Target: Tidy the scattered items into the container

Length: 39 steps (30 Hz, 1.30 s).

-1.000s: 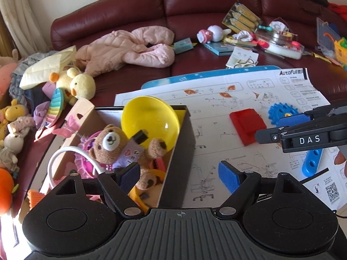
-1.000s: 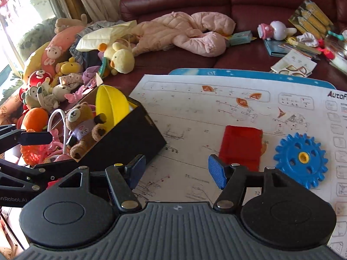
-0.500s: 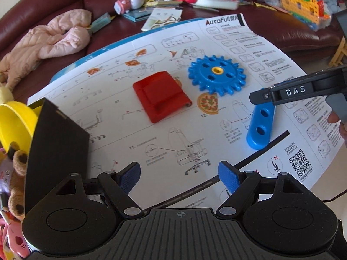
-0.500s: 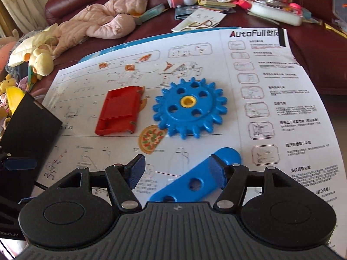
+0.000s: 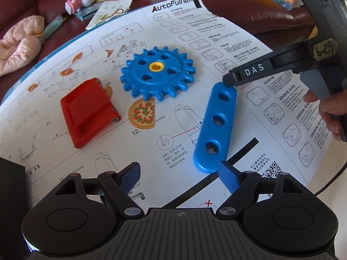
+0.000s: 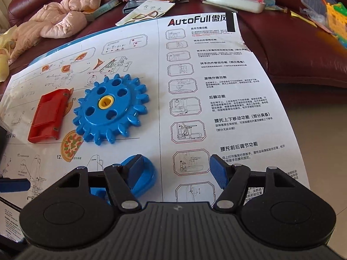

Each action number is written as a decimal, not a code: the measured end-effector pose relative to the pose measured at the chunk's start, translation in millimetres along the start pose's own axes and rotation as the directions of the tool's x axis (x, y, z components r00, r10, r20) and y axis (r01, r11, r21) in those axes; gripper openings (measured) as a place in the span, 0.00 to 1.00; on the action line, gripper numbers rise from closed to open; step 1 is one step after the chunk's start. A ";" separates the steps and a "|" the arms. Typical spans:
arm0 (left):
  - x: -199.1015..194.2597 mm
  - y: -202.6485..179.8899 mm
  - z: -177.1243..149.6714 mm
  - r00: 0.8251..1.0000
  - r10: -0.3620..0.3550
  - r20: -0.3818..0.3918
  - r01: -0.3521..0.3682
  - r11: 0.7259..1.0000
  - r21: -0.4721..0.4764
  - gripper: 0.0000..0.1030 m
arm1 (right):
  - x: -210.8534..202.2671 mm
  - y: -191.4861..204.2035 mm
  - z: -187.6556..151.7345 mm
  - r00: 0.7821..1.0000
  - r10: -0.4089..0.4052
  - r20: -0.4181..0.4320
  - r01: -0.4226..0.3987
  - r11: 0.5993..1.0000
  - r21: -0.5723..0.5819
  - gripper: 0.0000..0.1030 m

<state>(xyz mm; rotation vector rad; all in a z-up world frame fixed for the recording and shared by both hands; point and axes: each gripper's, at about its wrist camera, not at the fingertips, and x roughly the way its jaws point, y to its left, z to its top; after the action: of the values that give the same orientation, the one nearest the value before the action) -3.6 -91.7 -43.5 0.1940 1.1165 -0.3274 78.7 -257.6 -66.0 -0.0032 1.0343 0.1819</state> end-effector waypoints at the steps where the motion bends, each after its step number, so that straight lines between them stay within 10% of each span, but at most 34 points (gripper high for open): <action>1: 1.4 -2.9 0.2 1.000 -0.009 -0.001 0.009 1.000 0.010 0.85 | 1.4 -1.3 1.9 1.000 -0.006 0.003 0.006 1.000 0.001 0.69; 25: -9.9 83.8 -47.8 0.999 0.008 -0.038 -0.015 0.982 -0.189 0.84 | -3.6 65.4 -10.5 0.997 0.042 -0.060 -0.053 0.977 -0.206 0.72; 39: 17.3 18.9 -10.5 0.999 0.006 0.040 -0.008 0.998 0.056 0.81 | 19.2 72.0 25.4 0.982 0.164 -0.093 -0.173 0.980 -0.099 0.53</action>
<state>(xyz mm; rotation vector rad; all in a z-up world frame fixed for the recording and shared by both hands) 1.1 -73.5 -63.9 0.2404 1.0679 -0.3552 99.0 -181.6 -63.5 -0.0199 1.1091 0.3940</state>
